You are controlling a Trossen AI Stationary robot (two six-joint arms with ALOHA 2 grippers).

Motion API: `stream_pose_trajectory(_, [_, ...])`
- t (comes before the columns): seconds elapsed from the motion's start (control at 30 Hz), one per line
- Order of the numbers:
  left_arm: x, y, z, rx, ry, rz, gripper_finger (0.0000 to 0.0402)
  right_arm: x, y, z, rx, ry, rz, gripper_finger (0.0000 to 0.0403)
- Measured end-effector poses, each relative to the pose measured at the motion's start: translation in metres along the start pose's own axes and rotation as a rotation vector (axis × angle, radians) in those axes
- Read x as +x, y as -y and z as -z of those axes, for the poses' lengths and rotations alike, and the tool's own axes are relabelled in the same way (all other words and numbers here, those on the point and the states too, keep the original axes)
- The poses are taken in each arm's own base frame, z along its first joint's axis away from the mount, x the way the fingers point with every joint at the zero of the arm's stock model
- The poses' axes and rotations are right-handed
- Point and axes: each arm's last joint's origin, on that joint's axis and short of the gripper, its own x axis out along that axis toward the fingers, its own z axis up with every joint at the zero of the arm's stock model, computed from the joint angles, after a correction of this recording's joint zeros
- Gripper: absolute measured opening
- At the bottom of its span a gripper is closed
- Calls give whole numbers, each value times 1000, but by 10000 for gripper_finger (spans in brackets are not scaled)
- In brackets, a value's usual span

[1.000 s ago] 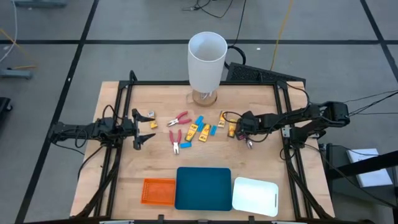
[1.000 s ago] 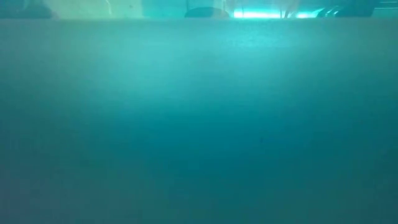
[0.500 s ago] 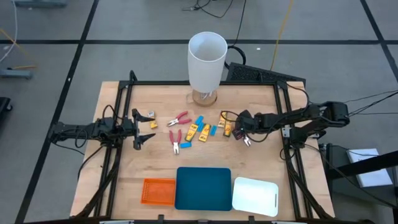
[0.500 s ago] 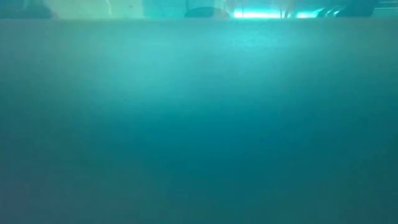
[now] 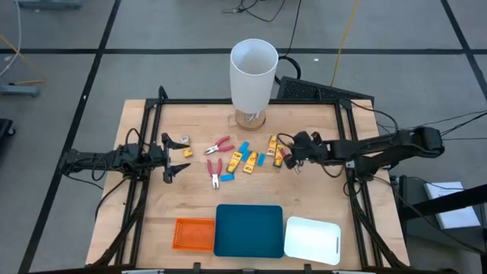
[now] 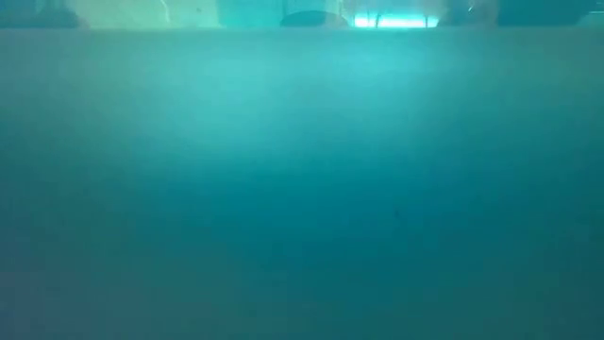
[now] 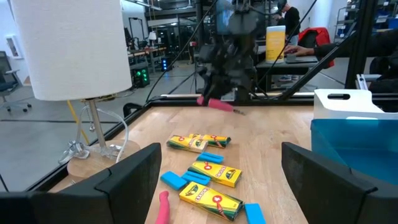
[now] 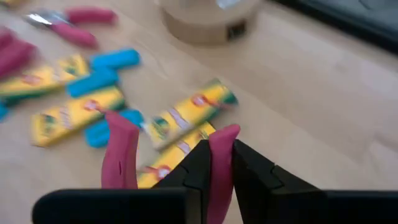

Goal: Pick & Place School Supplies
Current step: Put the pink hole puncher into the white bin

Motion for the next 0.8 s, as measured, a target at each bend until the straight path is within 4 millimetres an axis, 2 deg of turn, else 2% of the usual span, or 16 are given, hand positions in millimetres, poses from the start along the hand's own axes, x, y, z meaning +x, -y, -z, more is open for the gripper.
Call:
stream_pose_trajectory(0.37, [0,0,0,0,0,0,333,-44,-23,1,-43,120,-235,43])
stream_pose_trajectory(0.8, [0,0,0,0,-1,1,333,-75,-48,19,-91,138,-450,43])
